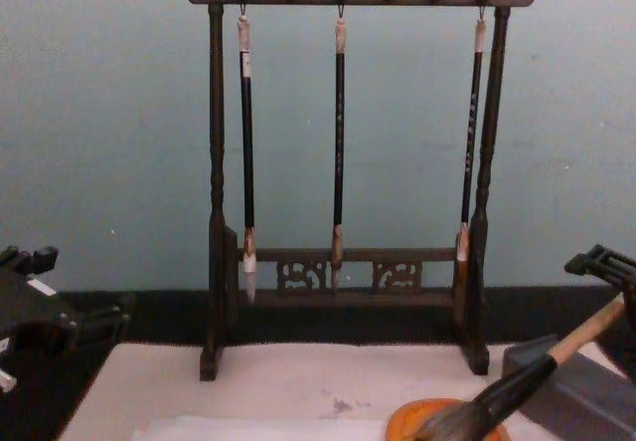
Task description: Pick up the brush from the inkstone, write on the paper, then place the brush back to its original position.
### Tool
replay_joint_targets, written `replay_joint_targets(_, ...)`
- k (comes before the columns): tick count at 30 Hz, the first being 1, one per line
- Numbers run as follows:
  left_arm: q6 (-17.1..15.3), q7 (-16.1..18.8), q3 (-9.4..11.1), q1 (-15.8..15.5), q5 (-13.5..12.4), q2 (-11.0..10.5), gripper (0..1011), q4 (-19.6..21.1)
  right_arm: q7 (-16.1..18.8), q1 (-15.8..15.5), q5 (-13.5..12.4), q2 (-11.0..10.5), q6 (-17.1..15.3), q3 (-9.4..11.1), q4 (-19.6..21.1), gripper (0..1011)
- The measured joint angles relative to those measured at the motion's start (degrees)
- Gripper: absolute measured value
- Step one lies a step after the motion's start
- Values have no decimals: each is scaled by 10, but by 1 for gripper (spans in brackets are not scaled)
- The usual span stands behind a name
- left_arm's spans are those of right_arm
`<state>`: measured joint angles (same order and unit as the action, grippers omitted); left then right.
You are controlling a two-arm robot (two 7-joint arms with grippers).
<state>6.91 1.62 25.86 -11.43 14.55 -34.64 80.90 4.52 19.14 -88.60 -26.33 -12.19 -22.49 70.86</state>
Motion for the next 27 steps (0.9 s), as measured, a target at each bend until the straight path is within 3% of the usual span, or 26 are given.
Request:
replay_joint_targets(16,0,0,0,0,0,0,1010,0,-32,-22,-25,-31,18,-10,41,1000)
replay_joint_targets(23,0,0,0,0,0,0,1010,0,-52,-42,-26,-53,40,-12,80,1000)
replay_joint_targets(27,0,0,0,0,0,0,1010,0,-69,-59,-13,-71,62,-15,117,1000)
